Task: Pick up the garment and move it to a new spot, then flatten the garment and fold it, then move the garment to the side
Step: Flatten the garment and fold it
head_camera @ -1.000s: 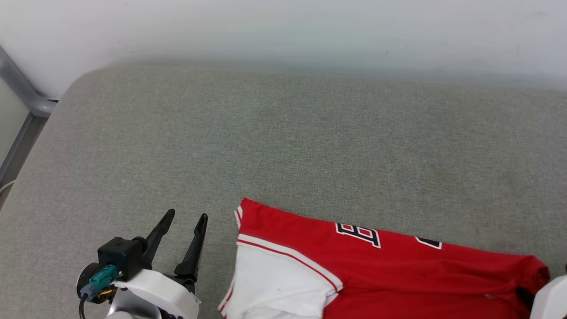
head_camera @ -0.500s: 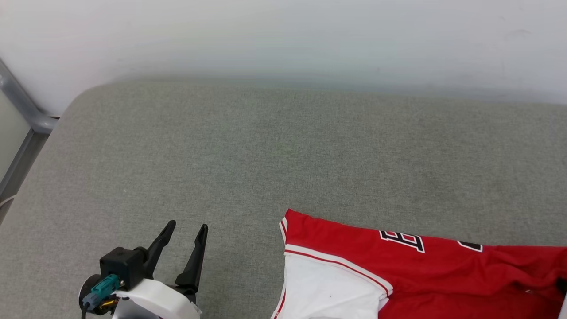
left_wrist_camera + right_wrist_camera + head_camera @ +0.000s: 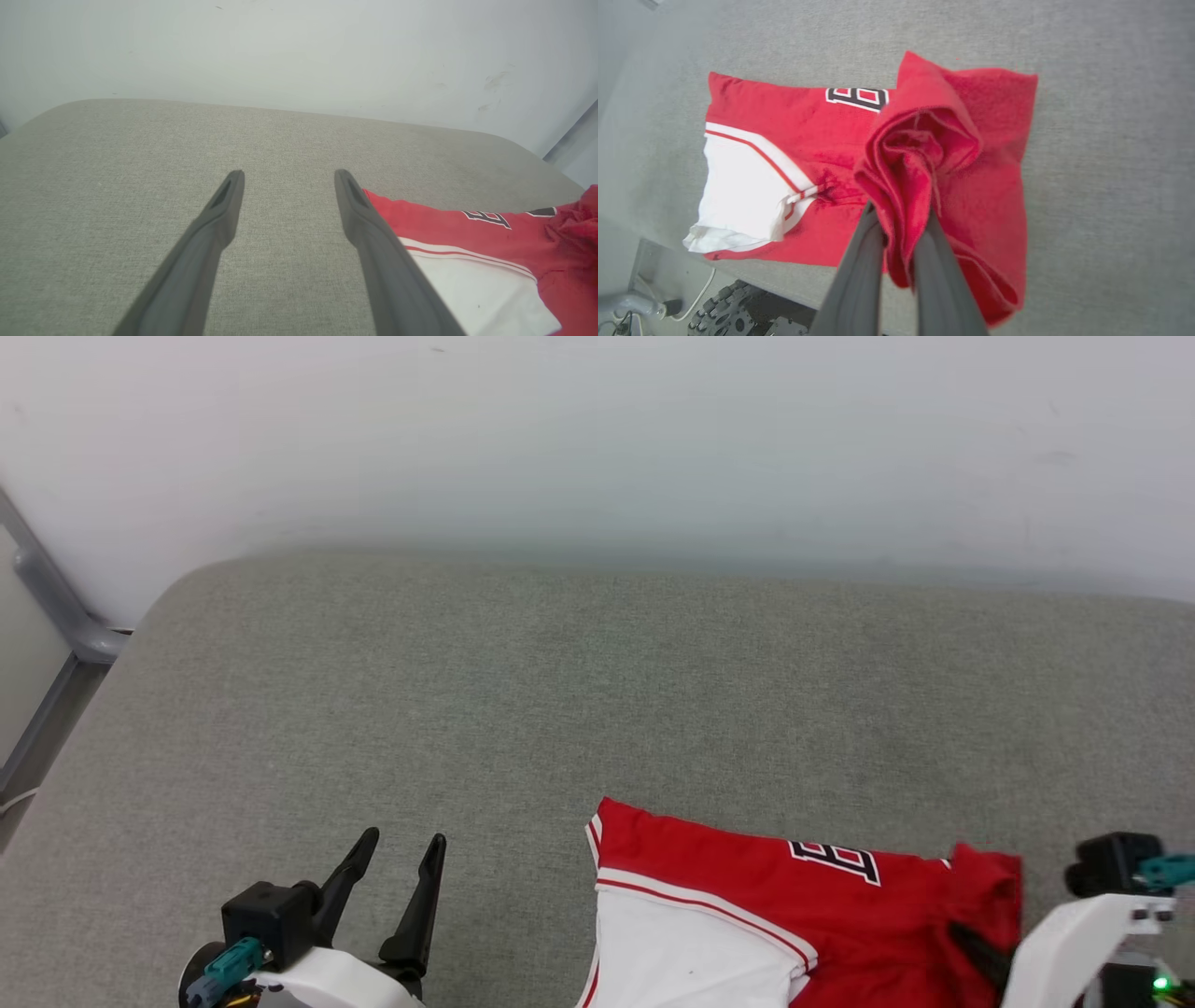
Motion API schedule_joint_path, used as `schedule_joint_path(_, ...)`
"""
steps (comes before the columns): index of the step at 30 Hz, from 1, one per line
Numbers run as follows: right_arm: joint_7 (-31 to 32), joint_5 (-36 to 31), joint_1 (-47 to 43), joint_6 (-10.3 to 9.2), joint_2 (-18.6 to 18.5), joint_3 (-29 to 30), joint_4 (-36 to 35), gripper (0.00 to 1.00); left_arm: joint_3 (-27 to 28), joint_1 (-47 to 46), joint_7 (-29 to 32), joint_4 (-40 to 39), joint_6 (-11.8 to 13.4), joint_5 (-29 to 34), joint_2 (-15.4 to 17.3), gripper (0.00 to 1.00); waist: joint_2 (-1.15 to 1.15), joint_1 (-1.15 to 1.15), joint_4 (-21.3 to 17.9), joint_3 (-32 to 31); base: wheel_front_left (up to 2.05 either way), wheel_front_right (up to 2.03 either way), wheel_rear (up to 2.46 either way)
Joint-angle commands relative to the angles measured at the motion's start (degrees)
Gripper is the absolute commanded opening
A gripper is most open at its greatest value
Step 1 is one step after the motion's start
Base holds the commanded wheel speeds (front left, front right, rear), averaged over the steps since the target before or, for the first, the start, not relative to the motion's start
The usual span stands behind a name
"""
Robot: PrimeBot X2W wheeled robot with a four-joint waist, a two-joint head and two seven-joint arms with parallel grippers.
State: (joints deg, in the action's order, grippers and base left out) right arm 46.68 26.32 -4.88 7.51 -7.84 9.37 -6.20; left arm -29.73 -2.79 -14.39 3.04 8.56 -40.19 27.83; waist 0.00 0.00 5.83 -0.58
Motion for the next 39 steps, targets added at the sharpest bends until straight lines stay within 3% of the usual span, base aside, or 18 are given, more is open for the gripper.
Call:
schedule_joint_path(1,1.61,0.96,-0.83,-0.05,1.66,-1.85,-2.01,0.0,-0.12,0.39,-0.45,0.14,-0.17,-0.22,-0.42,1.0,0.0,0.0,0.25,-0.2,0.0,0.0,0.0)
schedule_joint_path(9,3.11,4.56,0.88,-0.05,4.9,-7.48,-3.98,0.0,0.1,0.4,-0.51,0.57,-0.45,-0.03,-0.46,1.0,0.0,0.0,1.23,-0.48,0.0,0.0,0.0)
schedule_joint_path(12,0.3,9.99,1.47,-0.04,5.04,-10.63,-1.9,0.0,0.24,-0.12,-0.57,0.43,-0.71,0.18,-0.28,1.0,0.0,0.0,2.0,-0.29,0.0,0.0,0.0)
schedule_joint_path(17,-5.0,15.99,3.52,-0.04,5.01,-16.71,2.92,0.0,0.11,-0.77,-0.33,0.19,-0.8,0.42,-0.07,1.0,0.0,0.0,3.33,0.4,0.0,0.0,0.0)
schedule_joint_path(26,-14.51,19.51,10.42,-0.04,4.99,-22.5,16.42,0.0,-0.67,-2.42,0.31,-0.01,-1.2,0.73,-0.32,1.0,0.0,0.0,6.43,2.33,0.0,0.0,0.0)
schedule_joint_path(27,-15.33,19.79,11.29,-0.04,4.99,-22.79,18.12,0.36,-0.69,-2.52,0.34,0.02,-1.21,0.72,-0.42,1.0,0.0,0.0,6.73,2.55,0.0,0.0,0.0)
schedule_joint_path(28,-16.03,20.24,12.18,-0.04,4.99,-23.26,19.57,1.0,-0.76,-2.56,0.36,0.05,-1.25,0.69,-0.51,1.0,0.0,0.0,7.01,2.8,0.0,0.0,0.0)
schedule_joint_path(34,-18.96,26.4,15.74,-0.04,4.96,-28.12,25.75,1.0,-0.93,-2.96,0.29,0.6,-1.4,0.48,-0.68,1.0,0.0,0.0,7.78,3.5,0.0,0.0,0.0)
schedule_joint_path(39,-20.51,27.58,17.36,-0.04,4.95,-30.49,27.15,1.0,-0.56,-2.66,0.12,0.92,-1.06,0.33,-0.41,1.0,0.0,0.0,7.12,3.12,0.0,0.0,0.0)
